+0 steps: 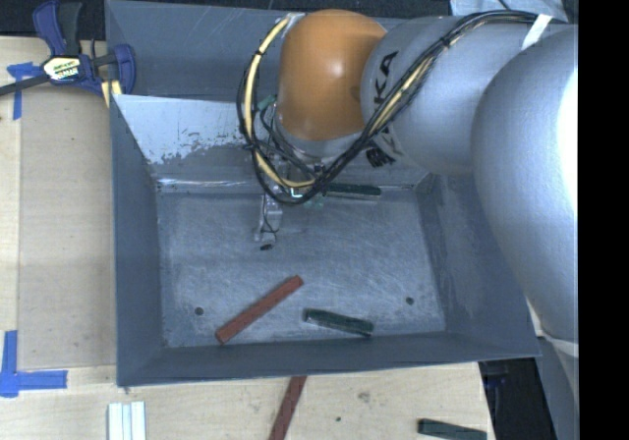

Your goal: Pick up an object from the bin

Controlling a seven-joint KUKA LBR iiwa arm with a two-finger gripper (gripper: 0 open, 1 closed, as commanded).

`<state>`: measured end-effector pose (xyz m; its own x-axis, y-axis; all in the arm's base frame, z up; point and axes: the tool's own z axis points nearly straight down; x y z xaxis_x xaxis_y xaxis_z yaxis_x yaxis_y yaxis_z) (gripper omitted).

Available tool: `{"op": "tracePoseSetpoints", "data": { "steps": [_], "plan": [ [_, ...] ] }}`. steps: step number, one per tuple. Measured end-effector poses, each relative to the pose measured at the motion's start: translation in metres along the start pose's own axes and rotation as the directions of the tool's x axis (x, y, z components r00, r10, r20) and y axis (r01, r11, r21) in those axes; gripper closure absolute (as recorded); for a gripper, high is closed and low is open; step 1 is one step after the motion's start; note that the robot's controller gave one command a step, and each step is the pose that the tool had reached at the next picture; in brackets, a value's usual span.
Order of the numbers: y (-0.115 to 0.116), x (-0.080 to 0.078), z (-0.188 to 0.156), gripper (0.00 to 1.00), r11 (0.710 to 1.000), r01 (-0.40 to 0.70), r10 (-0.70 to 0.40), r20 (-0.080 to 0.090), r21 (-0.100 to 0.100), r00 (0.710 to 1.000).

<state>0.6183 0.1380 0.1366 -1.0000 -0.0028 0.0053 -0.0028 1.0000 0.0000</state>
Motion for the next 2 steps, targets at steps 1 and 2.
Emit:
{"op": "tracePoseSetpoints", "data": {
  "steps": [1, 2],
  "plan": [
    [0.000, -0.002, -0.005, 0.00, 1.000, -0.002, 0.002, 0.008, -0.001, 1.000],
    [-0.010, 0.029, 0.024, 0.00, 0.990, 0.138, -0.138, 0.019, 0.000, 0.990]
  ]
}}
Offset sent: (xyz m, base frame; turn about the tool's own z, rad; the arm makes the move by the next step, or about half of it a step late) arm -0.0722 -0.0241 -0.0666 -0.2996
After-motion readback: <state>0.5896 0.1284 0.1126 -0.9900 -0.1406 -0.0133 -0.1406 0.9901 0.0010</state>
